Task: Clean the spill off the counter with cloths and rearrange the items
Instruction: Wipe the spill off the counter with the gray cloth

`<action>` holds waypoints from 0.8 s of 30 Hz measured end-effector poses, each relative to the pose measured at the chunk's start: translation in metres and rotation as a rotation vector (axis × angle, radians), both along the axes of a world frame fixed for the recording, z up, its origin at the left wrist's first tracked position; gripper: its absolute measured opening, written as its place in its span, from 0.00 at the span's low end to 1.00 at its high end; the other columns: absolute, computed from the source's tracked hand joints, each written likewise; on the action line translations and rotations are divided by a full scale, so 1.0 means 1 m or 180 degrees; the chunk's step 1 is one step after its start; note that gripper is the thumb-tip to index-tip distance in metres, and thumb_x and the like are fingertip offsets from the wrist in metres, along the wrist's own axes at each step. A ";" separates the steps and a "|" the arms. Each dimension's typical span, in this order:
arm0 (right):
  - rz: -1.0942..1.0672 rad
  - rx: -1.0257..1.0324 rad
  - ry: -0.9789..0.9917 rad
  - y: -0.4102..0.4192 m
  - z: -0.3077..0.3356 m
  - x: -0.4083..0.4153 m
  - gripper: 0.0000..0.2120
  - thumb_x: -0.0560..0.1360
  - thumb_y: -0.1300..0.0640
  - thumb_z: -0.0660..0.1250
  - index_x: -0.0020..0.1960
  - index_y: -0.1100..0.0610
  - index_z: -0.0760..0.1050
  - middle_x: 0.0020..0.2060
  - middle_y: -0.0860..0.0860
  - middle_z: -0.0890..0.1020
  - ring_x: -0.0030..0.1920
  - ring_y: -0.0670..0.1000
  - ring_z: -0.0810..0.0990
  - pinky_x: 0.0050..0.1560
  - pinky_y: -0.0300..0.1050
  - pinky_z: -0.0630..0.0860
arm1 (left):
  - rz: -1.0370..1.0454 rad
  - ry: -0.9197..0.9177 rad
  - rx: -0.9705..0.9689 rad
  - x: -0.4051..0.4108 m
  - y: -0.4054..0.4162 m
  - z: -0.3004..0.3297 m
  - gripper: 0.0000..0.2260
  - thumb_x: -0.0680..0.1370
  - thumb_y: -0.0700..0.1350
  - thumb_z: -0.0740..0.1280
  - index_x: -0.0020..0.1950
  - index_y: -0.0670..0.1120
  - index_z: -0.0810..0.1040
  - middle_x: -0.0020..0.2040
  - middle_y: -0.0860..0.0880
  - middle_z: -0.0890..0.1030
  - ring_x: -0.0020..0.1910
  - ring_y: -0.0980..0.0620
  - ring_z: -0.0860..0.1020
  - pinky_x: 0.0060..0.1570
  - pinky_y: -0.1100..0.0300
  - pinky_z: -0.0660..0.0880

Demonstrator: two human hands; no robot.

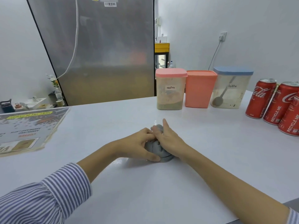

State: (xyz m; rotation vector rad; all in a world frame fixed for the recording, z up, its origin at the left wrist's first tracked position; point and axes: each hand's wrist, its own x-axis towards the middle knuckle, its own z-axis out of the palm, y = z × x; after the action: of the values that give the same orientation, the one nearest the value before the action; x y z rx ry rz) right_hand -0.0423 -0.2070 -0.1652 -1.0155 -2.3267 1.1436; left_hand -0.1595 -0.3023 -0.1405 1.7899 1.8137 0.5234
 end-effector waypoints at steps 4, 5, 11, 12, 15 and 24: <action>0.0718 0.0310 -0.0202 0.000 0.002 0.007 0.35 0.78 0.39 0.53 0.77 0.51 0.41 0.74 0.50 0.61 0.73 0.50 0.61 0.71 0.45 0.58 | 0.0714 -0.0384 0.0419 -0.012 -0.012 -0.001 0.26 0.62 0.43 0.80 0.49 0.43 0.68 0.52 0.45 0.75 0.51 0.49 0.77 0.50 0.55 0.79; 0.0832 0.0275 -0.0225 -0.001 0.004 0.009 0.37 0.77 0.38 0.55 0.77 0.50 0.42 0.74 0.49 0.61 0.73 0.49 0.60 0.72 0.45 0.58 | 0.0812 -0.0294 0.0483 -0.013 -0.013 -0.003 0.26 0.60 0.44 0.81 0.47 0.44 0.67 0.50 0.44 0.76 0.48 0.47 0.76 0.50 0.53 0.78; 0.1165 0.0390 -0.0352 -0.019 0.009 0.014 0.45 0.65 0.41 0.75 0.74 0.46 0.55 0.70 0.44 0.65 0.70 0.45 0.64 0.71 0.47 0.63 | 0.0977 0.0481 0.0412 -0.012 -0.022 0.004 0.21 0.63 0.46 0.78 0.41 0.51 0.65 0.46 0.51 0.71 0.40 0.54 0.68 0.36 0.64 0.65; 0.1229 0.0373 -0.0276 -0.023 0.008 0.017 0.41 0.65 0.42 0.75 0.72 0.44 0.59 0.67 0.43 0.68 0.68 0.44 0.66 0.70 0.46 0.65 | 0.0895 0.0590 0.0277 -0.011 -0.027 0.007 0.22 0.63 0.48 0.78 0.42 0.53 0.65 0.48 0.51 0.71 0.43 0.54 0.69 0.38 0.64 0.66; 0.1449 0.0432 -0.0283 -0.031 0.005 0.032 0.33 0.66 0.45 0.75 0.67 0.40 0.65 0.62 0.39 0.70 0.63 0.39 0.69 0.65 0.36 0.66 | 0.0664 0.0721 -0.0183 -0.005 -0.048 0.018 0.24 0.64 0.54 0.77 0.52 0.55 0.68 0.55 0.54 0.71 0.57 0.55 0.71 0.54 0.60 0.71; 0.0839 0.0760 -0.0195 -0.032 0.014 -0.012 0.24 0.69 0.47 0.73 0.61 0.51 0.71 0.55 0.46 0.78 0.56 0.48 0.76 0.59 0.46 0.73 | 0.1762 0.0316 0.0538 -0.016 -0.103 0.036 0.14 0.71 0.53 0.71 0.54 0.56 0.74 0.54 0.57 0.76 0.57 0.56 0.73 0.57 0.59 0.71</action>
State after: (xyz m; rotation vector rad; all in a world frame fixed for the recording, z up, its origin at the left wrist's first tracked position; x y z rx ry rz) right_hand -0.0542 -0.2394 -0.1509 -0.6833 -2.6285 0.9027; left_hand -0.1760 -0.4055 -0.1047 1.4164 2.4066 0.8266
